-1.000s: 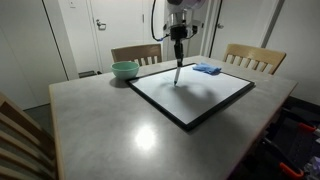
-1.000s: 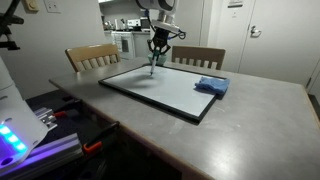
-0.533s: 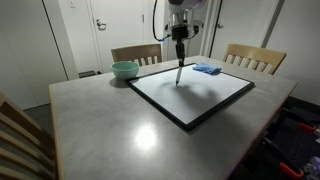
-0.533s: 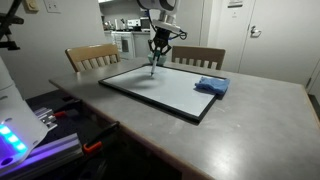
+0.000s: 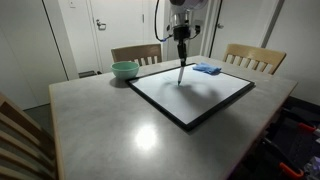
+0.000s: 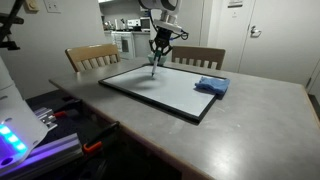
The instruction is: Remove the green marker from the green bowl, draw a smiley face on the whiteboard using the green marker, put the green marker in the bowl
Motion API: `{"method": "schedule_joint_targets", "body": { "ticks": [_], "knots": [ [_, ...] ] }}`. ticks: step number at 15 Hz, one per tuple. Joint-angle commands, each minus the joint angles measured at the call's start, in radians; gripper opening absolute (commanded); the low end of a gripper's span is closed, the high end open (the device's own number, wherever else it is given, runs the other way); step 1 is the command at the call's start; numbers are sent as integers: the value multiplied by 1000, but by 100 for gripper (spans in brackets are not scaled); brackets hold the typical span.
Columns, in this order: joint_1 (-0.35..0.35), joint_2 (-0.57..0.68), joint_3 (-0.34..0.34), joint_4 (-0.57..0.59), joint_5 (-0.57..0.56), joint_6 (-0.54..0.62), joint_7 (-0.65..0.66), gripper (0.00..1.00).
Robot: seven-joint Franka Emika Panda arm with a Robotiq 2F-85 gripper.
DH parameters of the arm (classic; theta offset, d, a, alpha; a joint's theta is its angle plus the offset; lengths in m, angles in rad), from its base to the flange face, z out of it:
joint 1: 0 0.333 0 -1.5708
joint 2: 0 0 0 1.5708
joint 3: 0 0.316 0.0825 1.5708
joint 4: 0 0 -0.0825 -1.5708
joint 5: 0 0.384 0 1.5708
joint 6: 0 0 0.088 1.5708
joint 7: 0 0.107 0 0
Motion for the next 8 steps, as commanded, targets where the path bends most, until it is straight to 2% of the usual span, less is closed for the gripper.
{"method": "schedule_joint_targets", "body": {
  "ticks": [1,8],
  "knots": [
    [-12,-9,-3,-17,4,-5,-5,5],
    [-21,-7,-7,-15,3,-4,-7,5]
  ]
}}
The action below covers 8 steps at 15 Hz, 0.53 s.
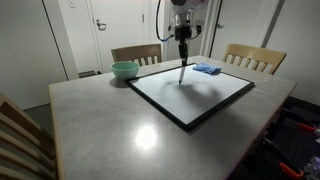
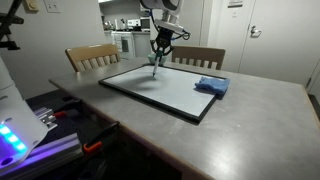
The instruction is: Remove the green marker from the green bowl, draw a smiley face on the whiteboard using the green marker, put the green marker in the bowl
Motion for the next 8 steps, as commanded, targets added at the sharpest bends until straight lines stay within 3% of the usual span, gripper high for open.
{"method": "schedule_joint_targets", "body": {
  "ticks": [1,8],
  "knots": [
    [-12,-7,-6,-15,2,-3,-7,5],
    [-20,-7,-10,-11,0,-2,-9,5]
  ]
}}
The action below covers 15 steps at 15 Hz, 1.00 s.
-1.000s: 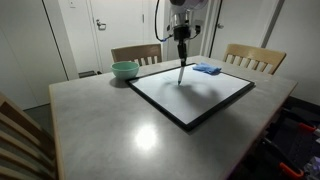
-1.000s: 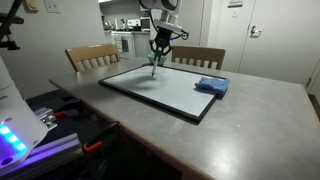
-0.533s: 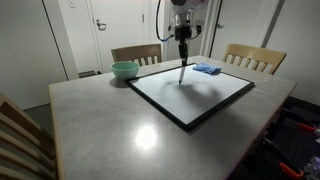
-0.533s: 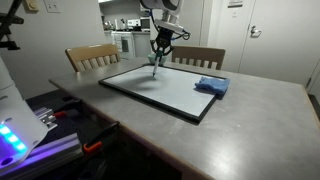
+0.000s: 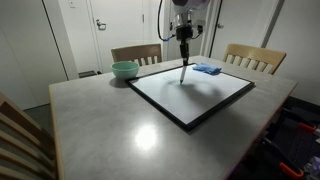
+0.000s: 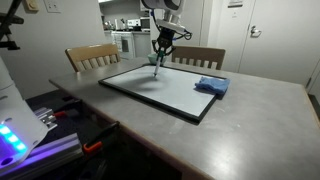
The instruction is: Remove the green marker from the green bowl, draw a smiley face on the whiteboard using the green marker, put the green marker in the bowl
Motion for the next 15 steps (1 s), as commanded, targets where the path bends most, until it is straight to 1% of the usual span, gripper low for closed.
{"method": "schedule_joint_targets", "body": {
  "ticks": [1,15],
  "knots": [
    [-10,-5,-6,-9,0,-2,-10,5],
    [-18,11,-19,12,-9,26,-23,5]
  ]
}}
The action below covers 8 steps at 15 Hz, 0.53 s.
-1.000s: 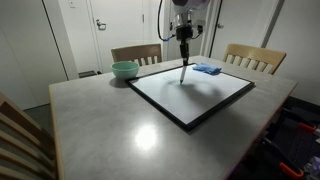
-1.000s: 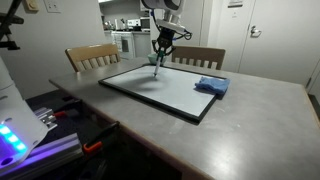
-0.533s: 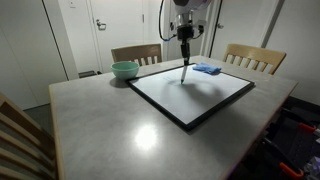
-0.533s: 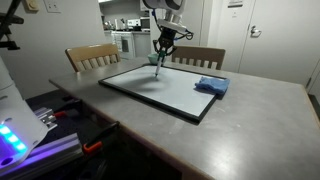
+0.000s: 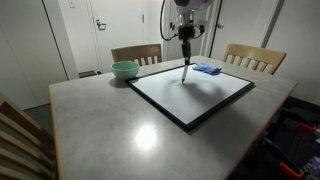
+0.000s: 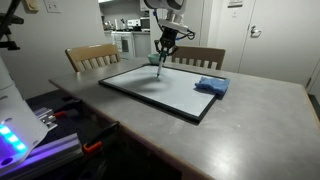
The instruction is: Remove the green marker from the green bowl, draw a smiley face on the whiteboard using the green marker, put the green marker in the bowl
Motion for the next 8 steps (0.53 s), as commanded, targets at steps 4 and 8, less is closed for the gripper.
{"method": "schedule_joint_targets", "body": {
  "ticks": [4,8],
  "knots": [
    [-8,16,-7,13,-12,28,-26,5],
    [-10,28,-13,32,-15,35,-32,5]
  ]
}}
